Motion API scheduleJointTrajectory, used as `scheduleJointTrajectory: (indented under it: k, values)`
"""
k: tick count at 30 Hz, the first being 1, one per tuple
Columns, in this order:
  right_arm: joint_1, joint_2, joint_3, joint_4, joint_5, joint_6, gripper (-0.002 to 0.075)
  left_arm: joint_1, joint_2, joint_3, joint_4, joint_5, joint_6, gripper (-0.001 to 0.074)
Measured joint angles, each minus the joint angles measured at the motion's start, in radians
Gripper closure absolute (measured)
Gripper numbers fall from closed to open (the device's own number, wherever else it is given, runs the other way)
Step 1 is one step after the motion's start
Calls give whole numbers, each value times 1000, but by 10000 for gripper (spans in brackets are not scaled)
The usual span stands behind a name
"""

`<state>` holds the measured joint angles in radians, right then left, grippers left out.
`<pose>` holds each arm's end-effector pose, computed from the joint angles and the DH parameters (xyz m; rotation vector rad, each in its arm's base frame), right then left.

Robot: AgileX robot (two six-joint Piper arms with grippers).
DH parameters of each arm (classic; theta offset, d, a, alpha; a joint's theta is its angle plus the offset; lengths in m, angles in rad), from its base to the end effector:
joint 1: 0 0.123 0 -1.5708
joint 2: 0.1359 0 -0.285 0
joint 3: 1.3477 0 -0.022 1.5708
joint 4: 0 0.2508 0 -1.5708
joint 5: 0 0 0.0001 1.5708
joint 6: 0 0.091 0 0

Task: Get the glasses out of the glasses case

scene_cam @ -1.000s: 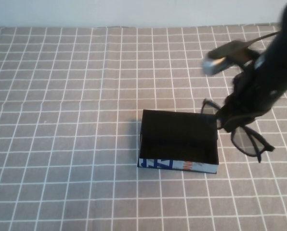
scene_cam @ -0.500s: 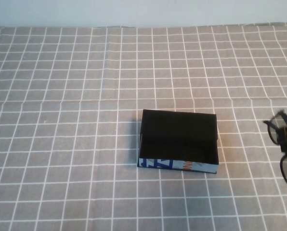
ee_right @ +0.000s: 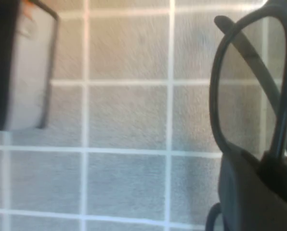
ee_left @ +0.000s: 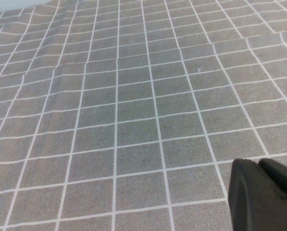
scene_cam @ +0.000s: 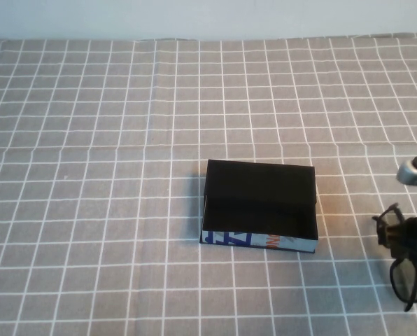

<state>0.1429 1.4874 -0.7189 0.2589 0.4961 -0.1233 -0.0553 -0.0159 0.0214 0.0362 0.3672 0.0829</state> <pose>0.2551 0.0479 0.1838 -0.0859 2.7417 0.2367 0.0525 -0.0017 0.1738 0.1504 1.8503 0.0547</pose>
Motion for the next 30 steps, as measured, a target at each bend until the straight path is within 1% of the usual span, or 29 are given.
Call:
scheduleJointTrajectory:
  k: [6, 8, 11, 13, 15, 17, 19, 21, 23, 27, 30]
  values:
    - [0, 71, -6, 2, -37, -19, 680, 0, 0, 0, 0, 0, 0, 739]
    - [0, 75, -8, 4, -50, -28, 659, 0, 0, 0, 0, 0, 0, 739]
    - [0, 81, -8, 4, -60, -36, 567, 0, 0, 0, 0, 0, 0, 739]
    - [0, 81, -13, 8, -55, -37, 484, 0, 0, 0, 0, 0, 0, 739]
    - [0, 81, -26, 29, -26, -40, 440, 0, 0, 0, 0, 0, 0, 739]
    - [0, 75, -46, 47, -1, -40, 430, 0, 0, 0, 0, 0, 0, 739]
    - [0, 45, -60, 58, 11, -40, 442, 0, 0, 0, 0, 0, 0, 739]
    - [0, -17, -66, 64, 15, -40, 481, 0, 0, 0, 0, 0, 0, 739]
    - [0, -94, -67, 67, 18, -40, 534, 0, 0, 0, 0, 0, 0, 739]
    - [0, -291, -68, 69, 18, -40, 678, 0, 0, 0, 0, 0, 0, 739]
    - [0, -451, -68, 69, 18, -40, 725, 0, 0, 0, 0, 0, 0, 739]
